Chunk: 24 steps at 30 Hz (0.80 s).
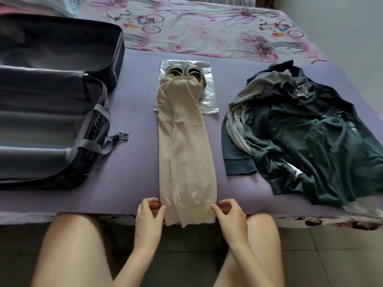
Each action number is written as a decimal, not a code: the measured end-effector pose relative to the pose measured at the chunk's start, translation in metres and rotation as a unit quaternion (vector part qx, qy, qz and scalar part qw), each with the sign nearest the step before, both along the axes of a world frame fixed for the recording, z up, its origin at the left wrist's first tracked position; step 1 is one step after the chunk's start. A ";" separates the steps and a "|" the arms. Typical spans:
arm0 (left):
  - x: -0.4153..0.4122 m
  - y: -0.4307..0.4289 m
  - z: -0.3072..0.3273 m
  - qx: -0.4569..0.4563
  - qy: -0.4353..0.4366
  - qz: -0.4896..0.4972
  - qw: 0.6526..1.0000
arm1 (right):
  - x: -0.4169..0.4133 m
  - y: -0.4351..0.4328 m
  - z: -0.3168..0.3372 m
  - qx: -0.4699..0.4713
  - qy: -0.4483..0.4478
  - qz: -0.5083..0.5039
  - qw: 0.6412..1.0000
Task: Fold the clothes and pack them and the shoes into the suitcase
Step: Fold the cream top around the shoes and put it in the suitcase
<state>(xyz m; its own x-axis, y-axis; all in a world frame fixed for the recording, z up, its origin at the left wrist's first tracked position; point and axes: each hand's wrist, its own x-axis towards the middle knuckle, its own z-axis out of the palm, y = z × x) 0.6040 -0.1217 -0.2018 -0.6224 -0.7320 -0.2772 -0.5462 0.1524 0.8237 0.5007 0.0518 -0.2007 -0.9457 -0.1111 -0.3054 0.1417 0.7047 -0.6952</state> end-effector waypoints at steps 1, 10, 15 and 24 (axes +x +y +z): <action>0.002 0.000 -0.002 0.023 -0.008 0.003 1.000 | 0.000 -0.001 -0.002 -0.001 0.002 -0.009 1.000; -0.012 0.003 -0.008 0.064 -0.028 0.014 0.997 | -0.002 -0.019 -0.012 -0.011 -0.015 -0.046 0.999; 0.001 0.001 -0.008 0.085 0.010 -0.001 0.996 | 0.002 -0.013 -0.004 -0.110 -0.041 -0.046 0.992; 0.039 -0.006 -0.005 0.210 0.056 0.039 0.975 | 0.028 -0.001 0.002 -0.225 -0.149 -0.053 0.961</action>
<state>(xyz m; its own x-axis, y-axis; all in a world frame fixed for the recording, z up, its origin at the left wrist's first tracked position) 0.6432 -0.1275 -0.2072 -0.6122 -0.6156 -0.4962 -0.4462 -0.2492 0.8596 0.5287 0.0504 -0.1990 -0.8373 -0.2042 -0.5072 0.4353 0.3123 -0.8444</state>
